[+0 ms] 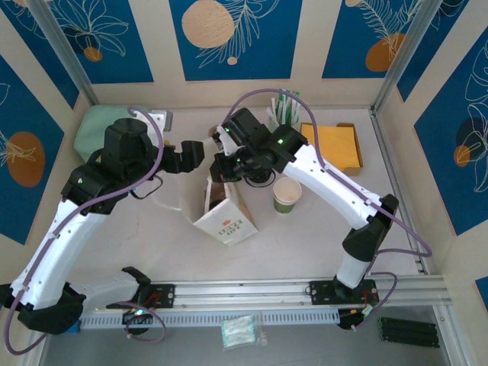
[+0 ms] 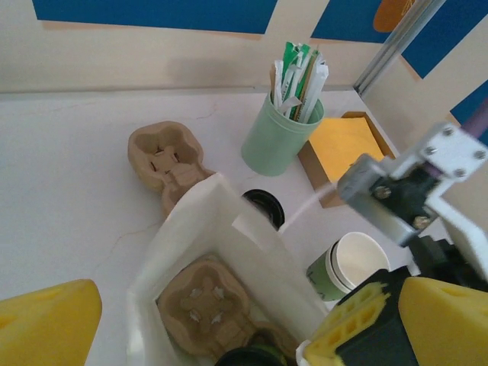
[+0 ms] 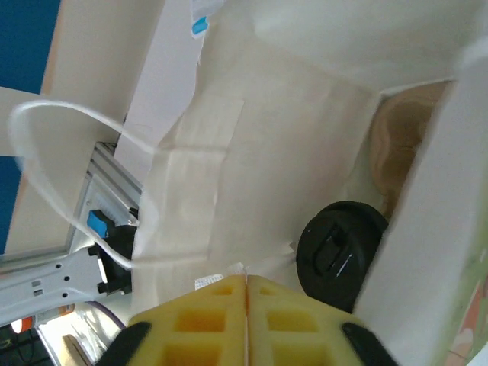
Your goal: Pack the takeout coffee
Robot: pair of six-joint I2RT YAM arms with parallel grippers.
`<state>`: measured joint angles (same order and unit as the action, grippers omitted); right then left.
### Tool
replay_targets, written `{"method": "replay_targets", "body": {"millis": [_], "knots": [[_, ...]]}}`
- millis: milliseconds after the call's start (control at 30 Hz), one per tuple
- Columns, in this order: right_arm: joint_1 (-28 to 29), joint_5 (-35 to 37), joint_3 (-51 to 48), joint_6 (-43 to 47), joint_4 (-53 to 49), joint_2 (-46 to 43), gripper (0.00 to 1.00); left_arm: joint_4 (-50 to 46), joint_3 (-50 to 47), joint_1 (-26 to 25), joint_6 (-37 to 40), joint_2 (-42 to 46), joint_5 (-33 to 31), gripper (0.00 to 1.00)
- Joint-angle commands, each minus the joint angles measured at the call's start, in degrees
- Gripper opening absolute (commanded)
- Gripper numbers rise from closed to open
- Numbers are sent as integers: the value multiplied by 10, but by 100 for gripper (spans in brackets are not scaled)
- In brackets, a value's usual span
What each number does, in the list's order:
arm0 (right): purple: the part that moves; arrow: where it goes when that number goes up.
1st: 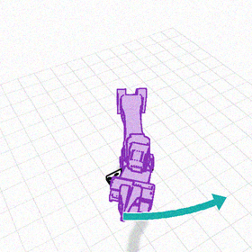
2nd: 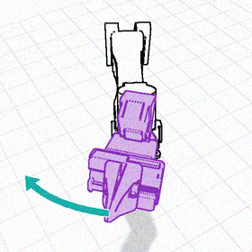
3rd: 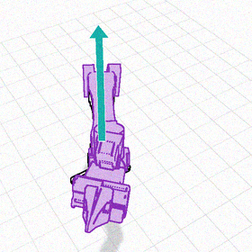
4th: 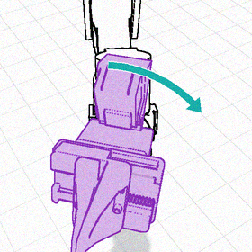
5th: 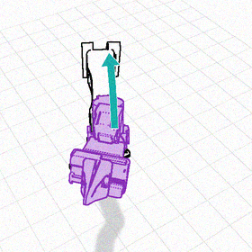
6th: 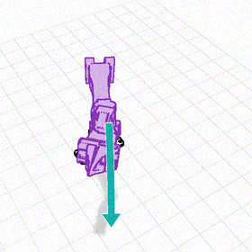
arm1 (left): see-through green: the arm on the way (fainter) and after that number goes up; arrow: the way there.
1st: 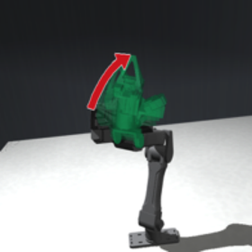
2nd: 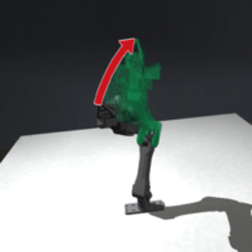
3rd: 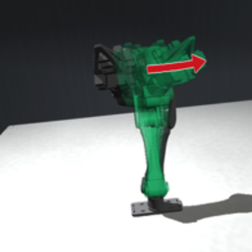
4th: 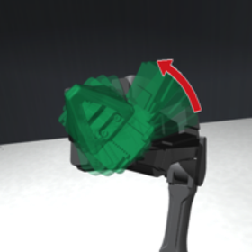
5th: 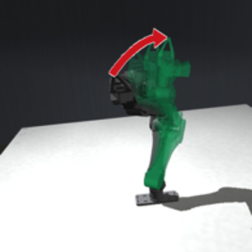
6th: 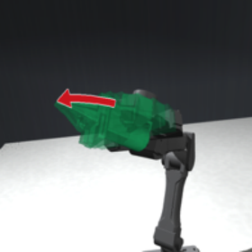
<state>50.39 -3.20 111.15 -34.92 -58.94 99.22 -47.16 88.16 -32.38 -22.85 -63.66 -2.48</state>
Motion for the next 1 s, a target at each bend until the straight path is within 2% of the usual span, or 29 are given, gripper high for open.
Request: {"method": "replay_targets", "body": {"millis": [0,133,467,633,767,967], "knots": [[-7,0,29,11,-11,-4,17,14,2,5,-10,-10,16,99],[-18,0,43,16,-15,-2,31,19,8,5,-7,-18,17,100],[-29,-1,96,28,-37,-7,40,23,27,5,-2,-43,21,99],[-40,0,147,37,-54,-25,52,28,40,5,1,-55,27,99],[-71,6,155,34,-57,-60,58,35,52,5,3,-69,38,99],[-150,-21,85,23,-28,-124,60,51,70,3,-3,-92,65,99]]}}
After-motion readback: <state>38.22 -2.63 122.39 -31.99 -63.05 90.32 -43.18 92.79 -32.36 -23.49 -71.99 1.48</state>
